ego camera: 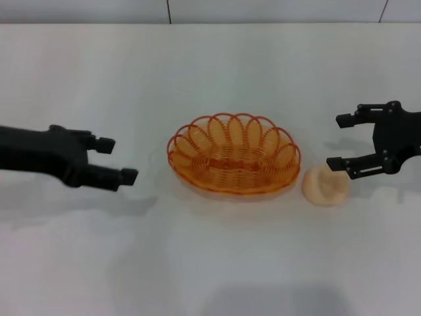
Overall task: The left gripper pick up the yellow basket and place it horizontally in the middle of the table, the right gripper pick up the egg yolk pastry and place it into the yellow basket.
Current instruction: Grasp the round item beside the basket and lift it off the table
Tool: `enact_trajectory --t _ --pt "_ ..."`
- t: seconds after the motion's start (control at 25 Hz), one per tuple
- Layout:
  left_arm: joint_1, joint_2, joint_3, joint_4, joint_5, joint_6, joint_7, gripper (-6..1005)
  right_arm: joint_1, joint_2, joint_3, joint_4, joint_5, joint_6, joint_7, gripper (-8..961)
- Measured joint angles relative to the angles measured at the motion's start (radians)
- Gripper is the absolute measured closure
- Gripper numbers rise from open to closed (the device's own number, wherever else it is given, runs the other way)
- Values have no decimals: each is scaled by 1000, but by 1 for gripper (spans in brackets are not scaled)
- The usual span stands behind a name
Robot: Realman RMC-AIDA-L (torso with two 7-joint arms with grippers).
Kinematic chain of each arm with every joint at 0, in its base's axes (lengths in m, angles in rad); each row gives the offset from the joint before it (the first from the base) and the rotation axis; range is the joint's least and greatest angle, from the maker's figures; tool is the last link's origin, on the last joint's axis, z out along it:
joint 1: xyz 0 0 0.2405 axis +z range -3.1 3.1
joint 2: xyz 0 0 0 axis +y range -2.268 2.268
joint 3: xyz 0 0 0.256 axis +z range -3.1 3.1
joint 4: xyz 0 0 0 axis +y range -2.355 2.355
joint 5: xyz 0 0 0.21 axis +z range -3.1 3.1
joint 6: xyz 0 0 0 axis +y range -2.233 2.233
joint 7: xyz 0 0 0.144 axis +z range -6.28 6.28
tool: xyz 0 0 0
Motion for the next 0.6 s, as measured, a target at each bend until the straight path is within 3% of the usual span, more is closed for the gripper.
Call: enact_trajectory --t 0.4,0.6 --pt "64 10 -90 -145 -33 49 462 118 -11 -18 21 0 -2 -59 22 114" --pt "70 12 -198 -266 -42 105 666 118 -12 -25 23 -11 -25 -78 54 114"
